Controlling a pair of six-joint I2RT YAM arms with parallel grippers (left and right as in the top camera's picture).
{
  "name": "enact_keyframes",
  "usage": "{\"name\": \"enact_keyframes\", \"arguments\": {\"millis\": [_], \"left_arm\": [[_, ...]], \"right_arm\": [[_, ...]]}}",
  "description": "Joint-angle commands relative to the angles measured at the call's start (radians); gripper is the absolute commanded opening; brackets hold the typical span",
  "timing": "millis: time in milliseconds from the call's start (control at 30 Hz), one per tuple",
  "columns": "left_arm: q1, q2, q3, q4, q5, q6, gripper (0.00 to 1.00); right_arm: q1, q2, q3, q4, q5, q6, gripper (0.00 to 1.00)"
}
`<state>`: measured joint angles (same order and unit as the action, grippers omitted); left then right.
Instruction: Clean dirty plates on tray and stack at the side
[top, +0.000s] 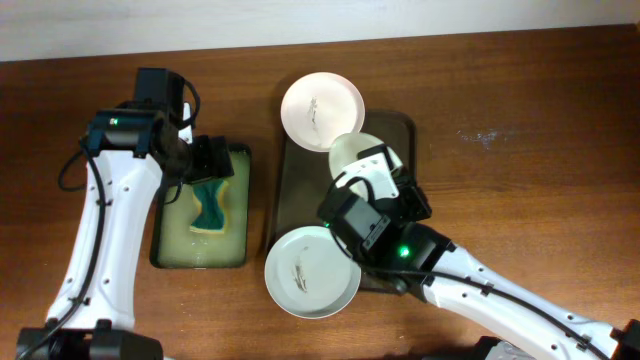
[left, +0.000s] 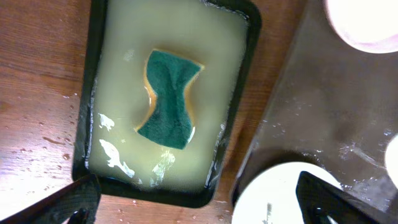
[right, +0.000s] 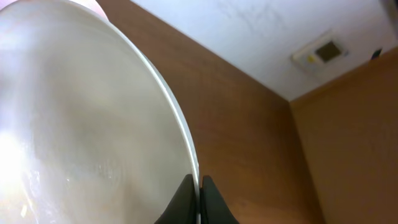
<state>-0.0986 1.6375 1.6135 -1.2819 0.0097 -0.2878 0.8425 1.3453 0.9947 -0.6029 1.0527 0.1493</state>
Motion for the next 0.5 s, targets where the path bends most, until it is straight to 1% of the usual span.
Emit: {"name": "enact_keyframes", "arguments": {"millis": [0,100,233,467], "left_arm": [[0.002,-0.020,0.006,-0.009,0.029,0.005,1.00],[0.002,-0.020,0.006,-0.009,0.029,0.005,1.00],[0.002,-0.020,0.006,-0.009,0.029,0.005,1.00],[0.002,-0.020,0.006,-0.009,0.029,0.005,1.00]], "right_arm": [[0.036,-0.018,0.006,0.047,0.090,-0.145,0.04],[0.051,-0.018,0.006,0.062,0.105,-0.214,0.04],[0.088,-0.018,0.006,0.069,0.112,-0.224,0.04],[0.088,-0.018,0.006,0.069,0.112,-0.224,0.04]]}}
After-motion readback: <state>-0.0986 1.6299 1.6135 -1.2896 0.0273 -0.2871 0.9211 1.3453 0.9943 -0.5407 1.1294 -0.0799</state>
